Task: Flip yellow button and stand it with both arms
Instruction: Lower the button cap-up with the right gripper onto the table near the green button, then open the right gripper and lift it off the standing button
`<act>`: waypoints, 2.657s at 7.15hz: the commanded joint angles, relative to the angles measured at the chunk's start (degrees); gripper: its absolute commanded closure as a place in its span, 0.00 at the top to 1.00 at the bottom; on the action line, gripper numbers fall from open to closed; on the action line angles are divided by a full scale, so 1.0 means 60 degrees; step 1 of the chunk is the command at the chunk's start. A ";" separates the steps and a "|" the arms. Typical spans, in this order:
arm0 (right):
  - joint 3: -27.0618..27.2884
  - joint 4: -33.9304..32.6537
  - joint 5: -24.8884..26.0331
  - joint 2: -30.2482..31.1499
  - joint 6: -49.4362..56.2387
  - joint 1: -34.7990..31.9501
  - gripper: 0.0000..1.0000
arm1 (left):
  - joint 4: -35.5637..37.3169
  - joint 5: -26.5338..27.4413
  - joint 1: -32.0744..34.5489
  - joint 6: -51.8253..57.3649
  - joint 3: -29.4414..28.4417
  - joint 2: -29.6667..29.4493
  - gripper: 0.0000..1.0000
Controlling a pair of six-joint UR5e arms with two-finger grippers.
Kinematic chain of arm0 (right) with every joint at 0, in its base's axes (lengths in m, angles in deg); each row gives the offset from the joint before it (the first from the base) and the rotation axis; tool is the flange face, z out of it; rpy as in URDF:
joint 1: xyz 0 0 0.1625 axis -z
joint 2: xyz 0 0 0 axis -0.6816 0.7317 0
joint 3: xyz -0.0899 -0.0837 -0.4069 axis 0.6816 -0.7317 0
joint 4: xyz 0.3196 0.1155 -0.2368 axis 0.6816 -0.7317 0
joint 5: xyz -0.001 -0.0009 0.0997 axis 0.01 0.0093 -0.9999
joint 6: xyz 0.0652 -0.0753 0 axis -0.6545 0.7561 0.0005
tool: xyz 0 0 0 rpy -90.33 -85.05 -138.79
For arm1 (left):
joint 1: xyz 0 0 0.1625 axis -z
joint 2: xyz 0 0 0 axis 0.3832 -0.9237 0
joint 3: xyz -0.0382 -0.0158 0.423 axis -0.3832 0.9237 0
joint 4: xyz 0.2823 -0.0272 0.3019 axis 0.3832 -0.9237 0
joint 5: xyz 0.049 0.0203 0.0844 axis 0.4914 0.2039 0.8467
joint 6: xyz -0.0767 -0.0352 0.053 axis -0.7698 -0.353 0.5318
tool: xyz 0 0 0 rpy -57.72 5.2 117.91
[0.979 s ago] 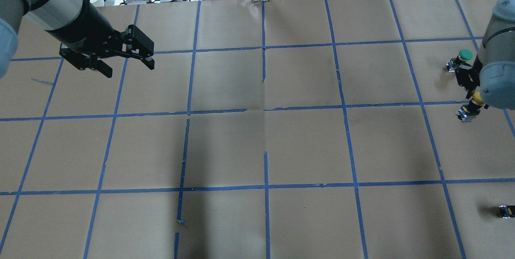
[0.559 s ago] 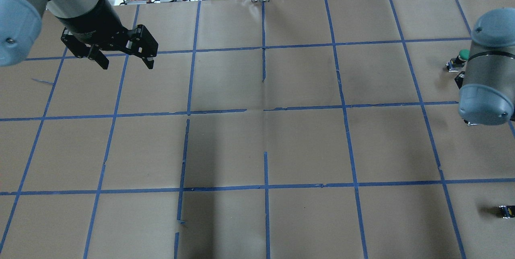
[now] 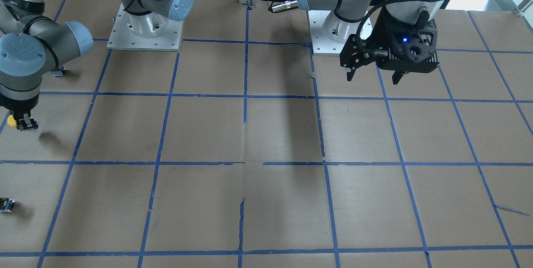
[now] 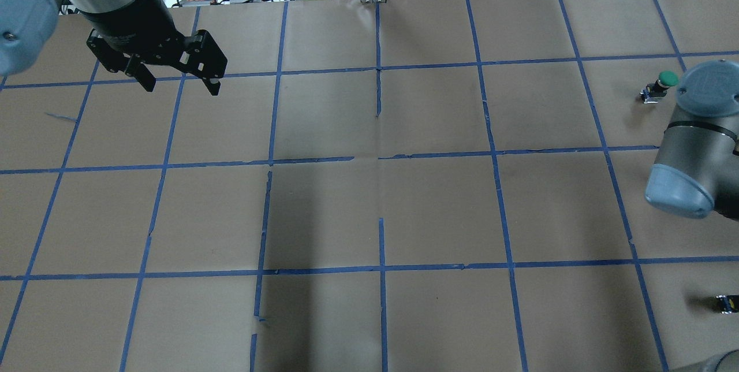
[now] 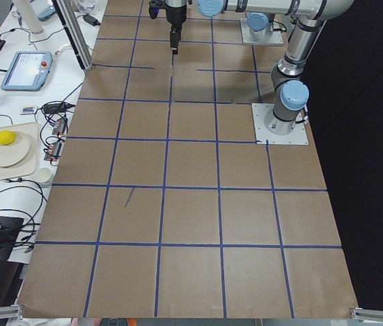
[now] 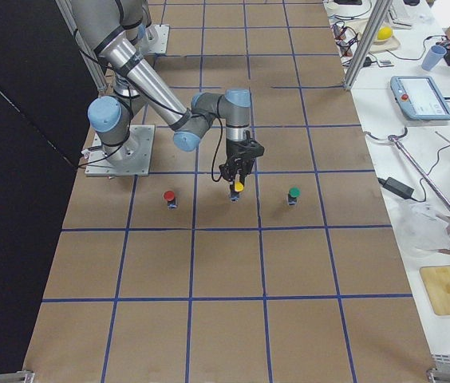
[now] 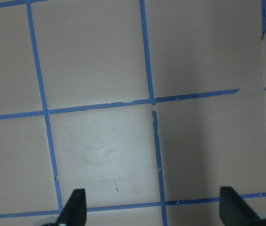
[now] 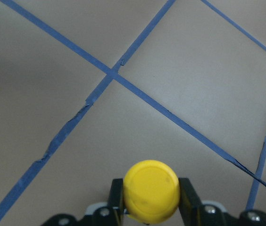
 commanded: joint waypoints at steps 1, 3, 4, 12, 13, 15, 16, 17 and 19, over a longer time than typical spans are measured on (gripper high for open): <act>0.0250 -0.0471 -0.0043 0.0010 0.0173 0.0065 0.11 | -0.0286 0.0005 -0.0091 0.0275 -0.0581 -0.0211 1.00; 0.0338 -0.0471 -0.0043 -0.0033 0.0085 0.0064 0.18 | -0.0653 -0.0009 -0.0077 0.0205 -0.0864 -0.0372 1.00; 0.0338 -0.0486 -0.0058 -0.0092 0.0070 0.0065 0.20 | -0.0653 -0.0038 -0.0062 0.0190 -0.0894 -0.0402 1.00; 0.0338 -0.0354 -0.0072 -0.0049 0.0085 0.0079 0.89 | -0.0565 0.0035 -0.0033 -0.0264 -0.0880 -0.0549 1.00; 0.0324 -0.0296 -0.0072 0.0024 0.0317 0.0065 1.00 | -0.0551 0.0035 -0.0047 -0.0250 -0.0894 -0.0548 1.00; -0.0025 0.1523 -0.0552 0.0868 0.0378 0.0021 1.00 | -0.0550 0.0035 -0.0047 -0.0250 -0.0953 -0.0563 1.00; -0.0492 0.3580 -0.1324 0.1744 0.0450 0.0006 1.00 | -0.0550 0.0035 -0.0047 -0.0264 -0.0953 -0.0578 1.00; -0.1207 0.5472 -0.1593 0.2145 0.0770 -0.0081 1.00 | -0.0550 0.0035 -0.0047 -0.0264 -0.0909 -0.0549 1.00; -0.3240 0.8507 -0.2646 0.2149 0.1564 -0.0358 1.00 | -0.0550 0.0035 -0.0047 -0.0264 -0.0879 -0.0504 1.00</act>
